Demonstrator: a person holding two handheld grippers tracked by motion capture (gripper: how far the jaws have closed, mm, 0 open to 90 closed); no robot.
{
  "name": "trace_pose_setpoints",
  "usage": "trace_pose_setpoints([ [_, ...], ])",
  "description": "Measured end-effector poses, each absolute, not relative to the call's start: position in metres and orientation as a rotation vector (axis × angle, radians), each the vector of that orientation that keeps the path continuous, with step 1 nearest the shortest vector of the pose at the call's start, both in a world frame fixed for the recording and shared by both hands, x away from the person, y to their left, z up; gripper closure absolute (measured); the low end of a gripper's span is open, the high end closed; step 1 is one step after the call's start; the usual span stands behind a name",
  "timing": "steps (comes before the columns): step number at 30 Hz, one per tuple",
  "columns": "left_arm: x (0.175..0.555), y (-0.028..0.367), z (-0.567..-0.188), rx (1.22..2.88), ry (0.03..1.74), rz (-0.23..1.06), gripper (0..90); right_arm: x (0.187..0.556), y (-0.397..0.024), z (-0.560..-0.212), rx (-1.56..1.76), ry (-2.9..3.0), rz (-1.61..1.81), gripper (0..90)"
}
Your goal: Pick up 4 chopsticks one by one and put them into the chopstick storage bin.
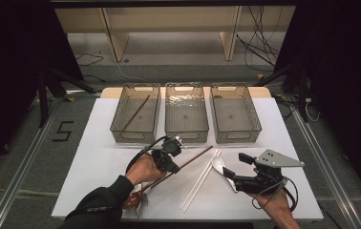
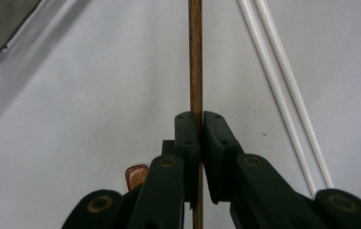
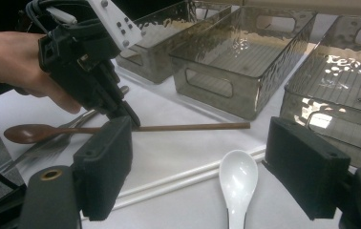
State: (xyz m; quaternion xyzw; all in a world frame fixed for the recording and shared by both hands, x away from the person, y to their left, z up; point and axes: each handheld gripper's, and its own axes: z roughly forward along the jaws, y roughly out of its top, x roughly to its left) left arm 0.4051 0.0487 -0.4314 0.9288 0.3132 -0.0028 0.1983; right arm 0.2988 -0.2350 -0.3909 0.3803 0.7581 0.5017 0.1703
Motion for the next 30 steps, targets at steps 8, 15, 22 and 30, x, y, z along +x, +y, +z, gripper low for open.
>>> trace_pose_setpoints([
  [8,0.405,0.053,-0.411,2.558,0.842,0.014,84.8,0.299,-0.235,-0.391,1.085,2.154,1.423,25.4],
  [15,0.411,0.066,-0.389,2.49,0.852,0.049,84.8,0.299,-0.235,-0.391,1.09,2.155,1.423,25.3],
  [22,0.427,0.094,-0.362,2.38,0.916,0.105,84.7,0.3,-0.235,-0.392,1.093,2.15,1.425,25.3],
  [30,0.455,0.128,-0.348,2.32,1.023,0.176,84.7,0.3,-0.235,-0.392,1.098,2.153,1.423,25.3],
])
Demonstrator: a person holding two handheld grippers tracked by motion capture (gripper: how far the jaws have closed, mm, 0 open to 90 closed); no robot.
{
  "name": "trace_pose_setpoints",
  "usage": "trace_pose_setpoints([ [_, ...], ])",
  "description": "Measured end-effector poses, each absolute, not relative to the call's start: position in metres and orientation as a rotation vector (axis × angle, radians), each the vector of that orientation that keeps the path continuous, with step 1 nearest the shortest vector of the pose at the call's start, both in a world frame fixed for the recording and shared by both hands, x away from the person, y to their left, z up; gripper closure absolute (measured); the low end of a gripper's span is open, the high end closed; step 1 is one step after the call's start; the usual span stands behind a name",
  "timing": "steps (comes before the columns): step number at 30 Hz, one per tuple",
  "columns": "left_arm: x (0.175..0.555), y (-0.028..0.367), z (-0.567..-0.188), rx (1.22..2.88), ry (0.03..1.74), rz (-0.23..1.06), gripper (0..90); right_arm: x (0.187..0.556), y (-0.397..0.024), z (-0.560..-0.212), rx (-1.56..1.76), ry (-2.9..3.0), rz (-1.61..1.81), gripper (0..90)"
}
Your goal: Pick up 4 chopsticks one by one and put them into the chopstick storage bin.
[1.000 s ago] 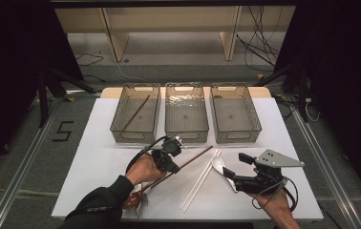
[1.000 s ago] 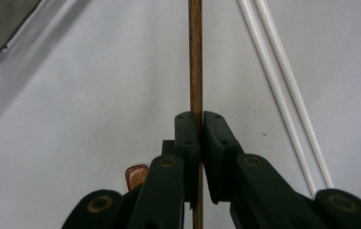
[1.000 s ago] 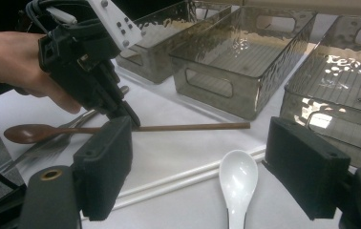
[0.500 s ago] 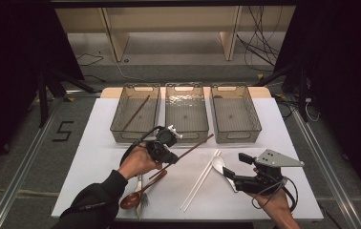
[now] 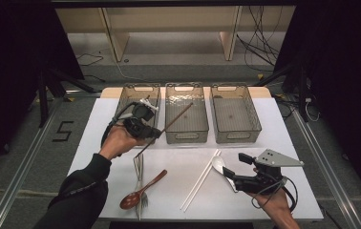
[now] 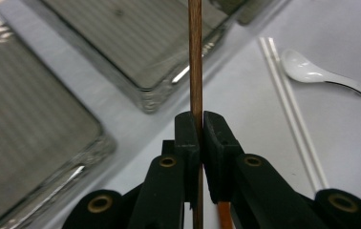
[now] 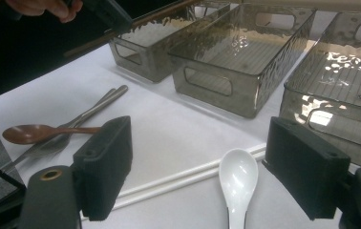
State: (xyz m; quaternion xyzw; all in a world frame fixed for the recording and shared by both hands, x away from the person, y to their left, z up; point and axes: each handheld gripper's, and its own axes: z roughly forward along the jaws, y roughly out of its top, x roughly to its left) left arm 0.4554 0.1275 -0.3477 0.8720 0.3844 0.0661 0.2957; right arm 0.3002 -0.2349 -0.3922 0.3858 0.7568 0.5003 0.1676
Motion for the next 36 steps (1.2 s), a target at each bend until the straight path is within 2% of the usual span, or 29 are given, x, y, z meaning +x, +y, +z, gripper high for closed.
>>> trace_pose_setpoints([
  [14,0.504,0.178,-0.336,2.223,1.214,0.24,84.7,0.3,-0.235,-0.392,1.097,2.154,1.426,25.3],
  [36,0.562,0.205,-0.358,2.164,1.364,0.296,84.6,0.301,-0.236,-0.392,1.099,2.157,1.433,25.3],
])
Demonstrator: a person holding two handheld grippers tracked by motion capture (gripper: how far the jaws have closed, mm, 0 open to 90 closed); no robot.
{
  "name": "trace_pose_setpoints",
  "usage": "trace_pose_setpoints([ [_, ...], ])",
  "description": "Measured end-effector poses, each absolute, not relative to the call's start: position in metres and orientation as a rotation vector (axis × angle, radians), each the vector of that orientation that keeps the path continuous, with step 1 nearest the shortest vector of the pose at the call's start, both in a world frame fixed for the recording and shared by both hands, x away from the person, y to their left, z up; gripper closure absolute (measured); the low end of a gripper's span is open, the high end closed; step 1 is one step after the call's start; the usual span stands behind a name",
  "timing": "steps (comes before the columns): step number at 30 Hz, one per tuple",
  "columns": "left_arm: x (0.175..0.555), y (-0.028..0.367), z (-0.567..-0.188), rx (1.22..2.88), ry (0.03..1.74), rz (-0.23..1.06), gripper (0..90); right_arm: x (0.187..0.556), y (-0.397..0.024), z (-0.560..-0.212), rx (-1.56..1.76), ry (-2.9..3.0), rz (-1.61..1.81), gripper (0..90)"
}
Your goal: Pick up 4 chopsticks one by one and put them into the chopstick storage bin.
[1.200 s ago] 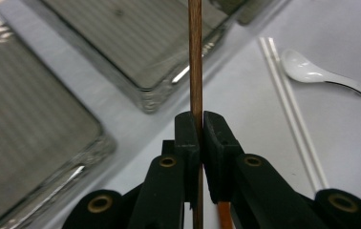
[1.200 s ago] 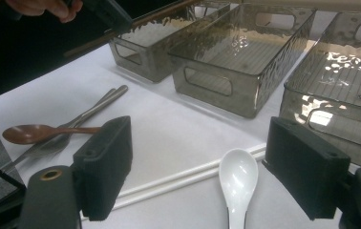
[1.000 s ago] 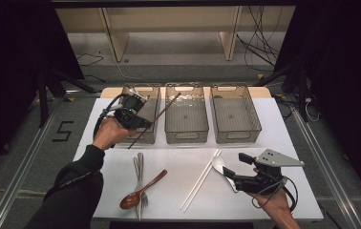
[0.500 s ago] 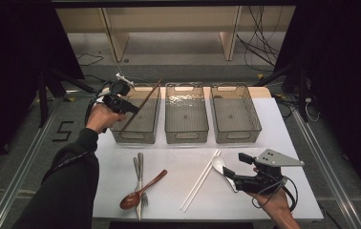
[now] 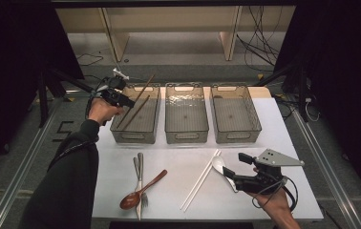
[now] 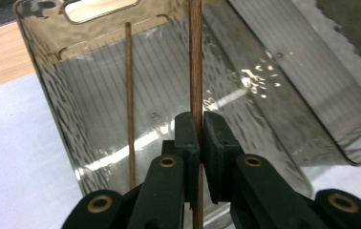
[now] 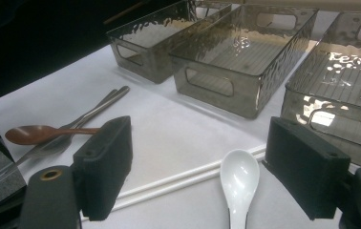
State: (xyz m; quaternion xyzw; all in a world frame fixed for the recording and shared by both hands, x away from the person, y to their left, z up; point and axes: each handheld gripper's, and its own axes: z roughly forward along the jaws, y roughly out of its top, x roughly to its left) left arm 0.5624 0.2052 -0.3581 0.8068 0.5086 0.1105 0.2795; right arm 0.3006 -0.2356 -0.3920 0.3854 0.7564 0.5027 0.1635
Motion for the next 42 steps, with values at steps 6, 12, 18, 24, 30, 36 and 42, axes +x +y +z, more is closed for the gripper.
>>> trace_pose_setpoints([
  [6,0.571,0.209,-0.365,2.17,1.39,0.305,84.6,0.301,-0.236,-0.392,1.097,2.155,1.435,25.3],
  [12,0.577,0.212,-0.372,2.172,1.404,0.314,84.6,0.301,-0.236,-0.392,1.096,2.156,1.437,25.3],
  [18,0.581,0.215,-0.38,2.165,1.415,0.313,84.5,0.301,-0.236,-0.392,1.097,2.158,1.438,25.3],
  [24,0.581,0.214,-0.386,2.159,1.42,0.321,78.9,0.301,-0.236,-0.392,1.098,2.162,1.437,25.3],
  [30,0.574,0.211,-0.382,2.117,1.404,0.287,54.8,0.301,-0.236,-0.392,1.1,2.158,1.438,25.3],
  [36,0.551,0.205,-0.367,2.098,1.365,0.253,42.4,0.301,-0.236,-0.392,1.102,2.159,1.434,25.3],
  [42,0.515,0.192,-0.36,2.091,1.325,0.228,33.6,0.301,-0.235,-0.392,1.102,2.157,1.431,25.3],
])
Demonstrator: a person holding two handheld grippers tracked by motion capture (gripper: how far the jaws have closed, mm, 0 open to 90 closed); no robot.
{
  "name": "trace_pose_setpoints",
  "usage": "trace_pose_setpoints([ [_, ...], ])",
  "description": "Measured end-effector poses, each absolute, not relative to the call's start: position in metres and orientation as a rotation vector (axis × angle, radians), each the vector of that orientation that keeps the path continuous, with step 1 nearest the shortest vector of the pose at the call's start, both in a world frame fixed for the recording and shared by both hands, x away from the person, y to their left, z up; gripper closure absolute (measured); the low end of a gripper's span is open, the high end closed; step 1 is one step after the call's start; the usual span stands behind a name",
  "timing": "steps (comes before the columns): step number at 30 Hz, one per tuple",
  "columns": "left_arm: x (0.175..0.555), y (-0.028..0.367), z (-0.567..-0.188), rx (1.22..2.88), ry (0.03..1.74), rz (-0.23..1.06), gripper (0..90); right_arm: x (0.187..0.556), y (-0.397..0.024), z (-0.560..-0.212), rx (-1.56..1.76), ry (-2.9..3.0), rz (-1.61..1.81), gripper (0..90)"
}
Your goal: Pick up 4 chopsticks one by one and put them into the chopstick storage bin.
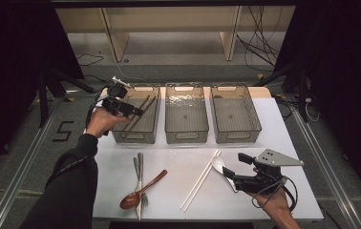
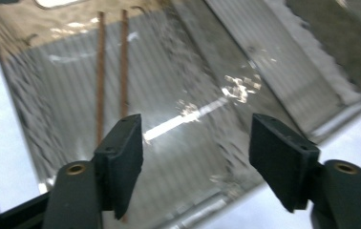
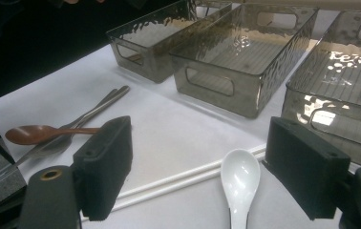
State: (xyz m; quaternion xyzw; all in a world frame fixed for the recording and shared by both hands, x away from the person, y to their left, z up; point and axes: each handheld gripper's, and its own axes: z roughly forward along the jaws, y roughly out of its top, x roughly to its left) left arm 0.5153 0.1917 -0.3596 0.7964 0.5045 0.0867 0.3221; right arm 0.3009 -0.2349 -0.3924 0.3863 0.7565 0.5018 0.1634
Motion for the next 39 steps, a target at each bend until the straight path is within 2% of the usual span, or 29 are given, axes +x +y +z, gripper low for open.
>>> trace_pose_setpoints([
  [7,0.484,0.178,-0.372,2.134,1.303,0.208,27.8,0.301,-0.234,-0.392,1.099,2.156,1.428,25.3],
  [21,0.439,0.143,-0.382,2.177,1.246,0.182,22.2,0.3,-0.235,-0.392,1.091,2.155,1.429,25.3],
  [39,0.401,0.097,-0.409,2.307,1.158,0.136,20.2,0.299,-0.234,-0.391,1.094,2.155,1.425,25.3],
])
